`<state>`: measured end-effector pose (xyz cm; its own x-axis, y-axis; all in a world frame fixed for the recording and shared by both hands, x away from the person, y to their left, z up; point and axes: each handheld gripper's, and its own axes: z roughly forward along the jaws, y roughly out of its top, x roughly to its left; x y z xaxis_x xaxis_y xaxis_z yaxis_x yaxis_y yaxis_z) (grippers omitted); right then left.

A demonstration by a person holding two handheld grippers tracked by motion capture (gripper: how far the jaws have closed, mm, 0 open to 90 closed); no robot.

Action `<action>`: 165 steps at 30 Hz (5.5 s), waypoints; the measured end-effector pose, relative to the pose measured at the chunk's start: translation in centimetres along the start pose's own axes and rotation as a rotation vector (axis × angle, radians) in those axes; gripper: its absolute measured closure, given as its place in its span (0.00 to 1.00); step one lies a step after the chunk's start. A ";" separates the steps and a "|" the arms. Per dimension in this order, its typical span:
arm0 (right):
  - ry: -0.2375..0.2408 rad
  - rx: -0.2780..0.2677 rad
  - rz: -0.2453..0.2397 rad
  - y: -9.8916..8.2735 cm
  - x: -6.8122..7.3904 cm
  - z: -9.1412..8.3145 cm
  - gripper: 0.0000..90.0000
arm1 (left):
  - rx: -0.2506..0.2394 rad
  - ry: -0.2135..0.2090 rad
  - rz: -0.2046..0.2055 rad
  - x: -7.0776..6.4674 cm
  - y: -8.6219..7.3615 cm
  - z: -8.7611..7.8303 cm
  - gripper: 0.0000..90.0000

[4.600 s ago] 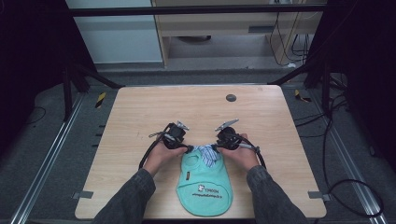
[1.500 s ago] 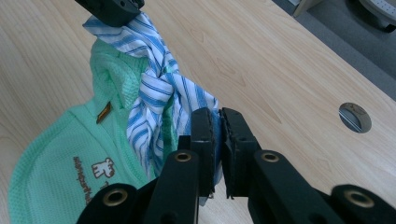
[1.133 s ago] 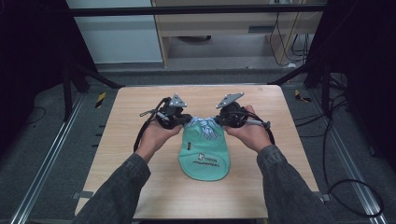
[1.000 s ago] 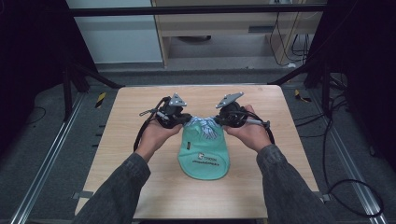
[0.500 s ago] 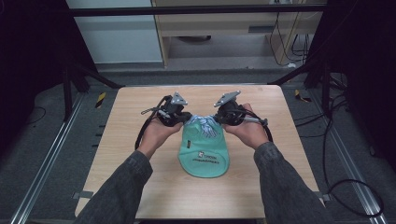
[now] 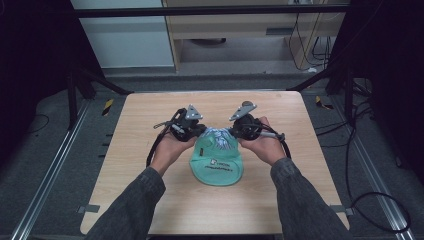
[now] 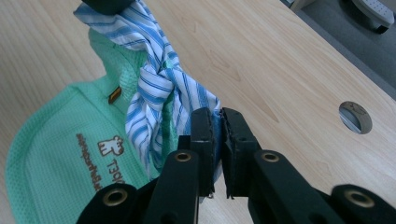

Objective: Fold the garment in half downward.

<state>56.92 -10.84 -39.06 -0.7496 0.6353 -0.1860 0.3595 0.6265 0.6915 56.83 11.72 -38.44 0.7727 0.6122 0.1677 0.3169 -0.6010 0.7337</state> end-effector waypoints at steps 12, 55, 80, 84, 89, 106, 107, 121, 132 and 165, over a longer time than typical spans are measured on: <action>0.005 -0.033 -0.035 -1.6 2.0 -0.5 0.93 | -0.044 -0.017 0.001 -1.7 -2.3 -0.7 0.95; 0.075 -0.021 -0.105 -6.5 6.9 -0.7 0.92 | -0.053 -0.094 -0.013 -5.9 -8.4 -1.5 0.94; 0.097 -0.009 -0.125 -7.2 8.3 -0.5 0.90 | -0.064 -0.111 -0.050 -6.7 -10.4 -1.5 0.88; 0.098 -0.012 -0.131 -7.3 8.4 -0.6 0.89 | -0.068 -0.116 -0.052 -6.9 -10.7 -1.6 0.88; 0.098 -0.010 -0.126 -7.6 8.6 -0.7 0.89 | -0.070 -0.116 -0.049 -7.1 -11.0 -1.6 0.87; 0.121 -0.001 -0.124 -8.7 9.4 -0.9 0.88 | -0.066 -0.147 -0.062 -7.8 -12.3 -1.4 0.88; 0.126 -0.003 -0.121 -8.9 9.4 -0.9 0.88 | -0.065 -0.147 -0.061 -7.8 -12.3 -1.4 0.89; 0.149 -0.007 -0.117 -9.9 10.2 -1.1 0.93 | -0.045 -0.158 -0.046 -8.2 -12.8 -1.5 0.97; 0.170 0.021 -0.151 -10.5 10.8 -0.9 0.95 | 0.011 -0.197 -0.023 -8.8 -13.6 -1.3 1.00; 0.174 0.062 -0.216 -11.6 12.4 -1.4 0.94 | 0.039 -0.214 -0.011 -10.3 -14.5 -2.4 0.97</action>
<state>42.68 -10.85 -48.44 -0.8946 0.4007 -0.1980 0.2104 0.7685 0.6043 42.96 15.37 -49.26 0.8668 0.4985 0.0127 0.3443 -0.6167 0.7079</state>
